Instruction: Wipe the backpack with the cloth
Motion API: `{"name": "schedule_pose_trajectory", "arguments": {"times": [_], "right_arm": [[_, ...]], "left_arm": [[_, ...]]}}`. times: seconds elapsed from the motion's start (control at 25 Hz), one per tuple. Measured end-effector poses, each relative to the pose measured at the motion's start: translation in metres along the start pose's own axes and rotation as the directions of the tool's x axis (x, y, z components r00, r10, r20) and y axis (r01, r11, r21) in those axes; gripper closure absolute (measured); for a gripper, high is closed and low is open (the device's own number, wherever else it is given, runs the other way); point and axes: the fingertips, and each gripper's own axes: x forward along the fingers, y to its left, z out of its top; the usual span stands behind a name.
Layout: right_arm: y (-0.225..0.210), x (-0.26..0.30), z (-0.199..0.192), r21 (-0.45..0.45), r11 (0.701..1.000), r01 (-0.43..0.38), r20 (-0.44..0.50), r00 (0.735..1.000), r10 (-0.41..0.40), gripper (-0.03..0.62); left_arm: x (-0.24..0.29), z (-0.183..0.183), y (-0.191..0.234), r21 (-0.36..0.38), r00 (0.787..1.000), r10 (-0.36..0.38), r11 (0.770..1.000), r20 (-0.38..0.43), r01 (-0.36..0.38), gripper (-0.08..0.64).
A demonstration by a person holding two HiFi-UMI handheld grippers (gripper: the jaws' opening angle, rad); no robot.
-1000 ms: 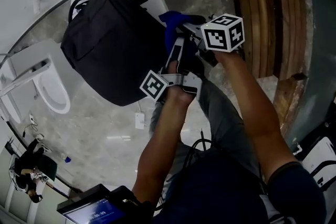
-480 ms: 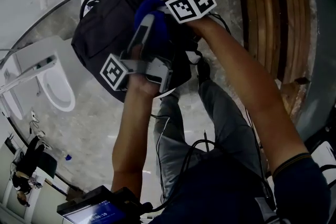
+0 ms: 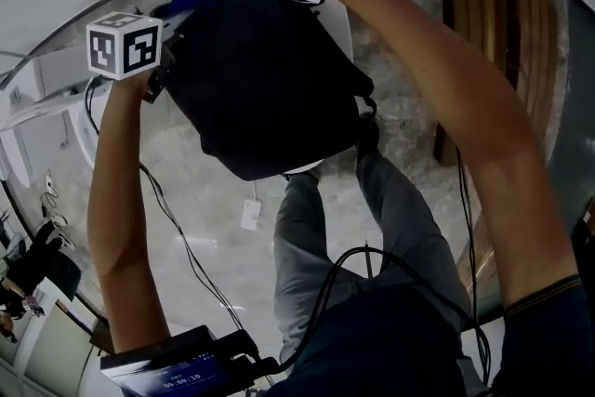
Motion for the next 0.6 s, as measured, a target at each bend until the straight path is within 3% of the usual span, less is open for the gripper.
{"name": "schedule_pose_trajectory", "arguments": {"times": [0.04, 0.08, 0.2, 0.28, 0.36, 0.48, 0.6], "right_arm": [[0.005, -0.004, 0.001, -0.079, 0.996, 0.029, -0.018, 0.999, -0.031, 0.561], [0.012, -0.014, 0.004, -0.165, 0.985, 0.059, -0.026, 0.998, -0.064, 0.565], [0.077, -0.049, 0.001, -0.358, 0.933, 0.028, -0.049, 0.998, -0.049, 0.565], [0.139, -0.065, -0.014, -0.395, 0.919, -0.005, -0.053, 0.998, -0.017, 0.566], [0.196, -0.082, -0.029, -0.351, 0.936, -0.021, -0.031, 0.999, 0.011, 0.568], [0.268, -0.094, -0.066, -0.212, 0.974, -0.084, -0.065, 0.995, 0.072, 0.568], [0.34, -0.087, -0.122, -0.05, 0.981, -0.188, -0.143, 0.973, 0.179, 0.568]], "left_arm": [[-0.005, -0.019, 0.004, 0.104, 0.995, 0.049, 0.994, -0.083, -0.04, 0.531], [-0.01, -0.034, -0.001, 0.142, 0.992, 0.058, 0.989, -0.112, -0.042, 0.531], [-0.03, -0.068, -0.048, 0.124, 0.999, 0.028, 0.992, -0.03, -0.024, 0.531], [-0.049, -0.094, -0.078, 0.146, 0.997, 0.059, 0.987, 0.053, -0.067, 0.531], [-0.062, -0.125, -0.113, 0.12, 0.993, 0.077, 0.989, 0.089, -0.087, 0.531], [-0.061, -0.182, -0.171, -0.031, 0.99, 0.079, 0.997, 0.118, -0.076, 0.531], [-0.038, -0.258, -0.22, -0.157, 0.998, 0.056, 0.986, 0.036, -0.049, 0.532]]}}
